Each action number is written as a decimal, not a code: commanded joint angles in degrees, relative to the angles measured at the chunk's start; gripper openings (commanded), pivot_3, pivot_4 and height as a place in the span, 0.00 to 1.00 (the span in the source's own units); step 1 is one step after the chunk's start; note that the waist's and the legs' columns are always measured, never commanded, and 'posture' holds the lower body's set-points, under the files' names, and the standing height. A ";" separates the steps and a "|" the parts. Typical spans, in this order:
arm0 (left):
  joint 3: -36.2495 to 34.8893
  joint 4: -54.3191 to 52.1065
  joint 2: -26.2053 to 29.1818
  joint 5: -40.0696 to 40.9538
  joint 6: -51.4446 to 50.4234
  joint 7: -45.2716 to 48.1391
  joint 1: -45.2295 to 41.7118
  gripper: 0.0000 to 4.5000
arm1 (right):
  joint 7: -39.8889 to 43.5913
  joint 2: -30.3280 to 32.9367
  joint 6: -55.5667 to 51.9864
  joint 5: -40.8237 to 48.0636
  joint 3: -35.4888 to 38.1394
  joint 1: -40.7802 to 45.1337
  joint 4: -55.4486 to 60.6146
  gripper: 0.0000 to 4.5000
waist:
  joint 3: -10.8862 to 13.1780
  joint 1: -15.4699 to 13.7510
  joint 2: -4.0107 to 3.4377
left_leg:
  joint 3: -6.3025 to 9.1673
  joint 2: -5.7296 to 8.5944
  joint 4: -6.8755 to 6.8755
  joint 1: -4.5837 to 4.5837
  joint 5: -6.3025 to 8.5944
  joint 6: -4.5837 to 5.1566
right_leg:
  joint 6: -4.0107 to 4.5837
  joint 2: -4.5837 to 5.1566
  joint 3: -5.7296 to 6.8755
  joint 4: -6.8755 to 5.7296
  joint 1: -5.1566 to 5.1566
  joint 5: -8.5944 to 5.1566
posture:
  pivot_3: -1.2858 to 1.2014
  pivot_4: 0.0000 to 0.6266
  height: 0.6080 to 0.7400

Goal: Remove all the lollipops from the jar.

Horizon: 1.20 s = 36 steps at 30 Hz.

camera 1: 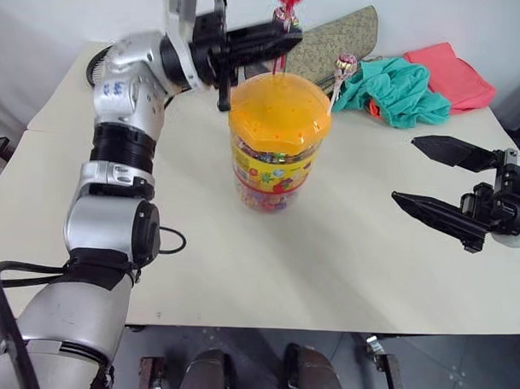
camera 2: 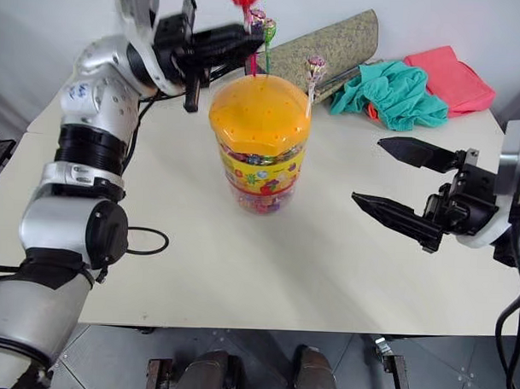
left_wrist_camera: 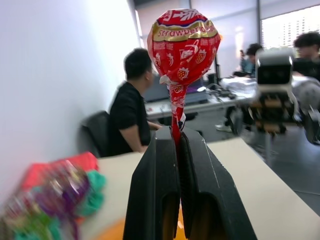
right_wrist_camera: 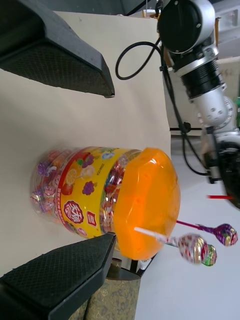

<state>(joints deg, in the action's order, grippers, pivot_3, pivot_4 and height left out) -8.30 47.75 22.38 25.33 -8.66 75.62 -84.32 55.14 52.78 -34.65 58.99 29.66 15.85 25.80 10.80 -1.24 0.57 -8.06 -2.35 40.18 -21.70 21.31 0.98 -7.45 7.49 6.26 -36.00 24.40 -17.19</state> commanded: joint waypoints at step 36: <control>19.37 -14.30 28.57 -27.62 -61.28 -30.98 18.77 0.58 | 7.50 -0.51 1.13 -2.26 -6.65 7.96 -5.80 1.00 | 0.00 1.30 0.37 | 0.06 0.07 -0.02 0.00 0.00 0.00 | 0.00 0.07 0.13 -0.11 0.04 0.00 | 0.52 0.24 1.00</control>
<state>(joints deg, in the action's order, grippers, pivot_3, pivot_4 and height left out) 10.37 36.96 49.39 -2.45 -68.42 43.26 -63.95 62.07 52.33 -34.78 56.48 22.20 23.12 19.67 10.80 0.06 0.94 -8.00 -2.28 40.17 -21.70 21.32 0.97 -7.45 7.57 6.39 -36.12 24.44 -17.19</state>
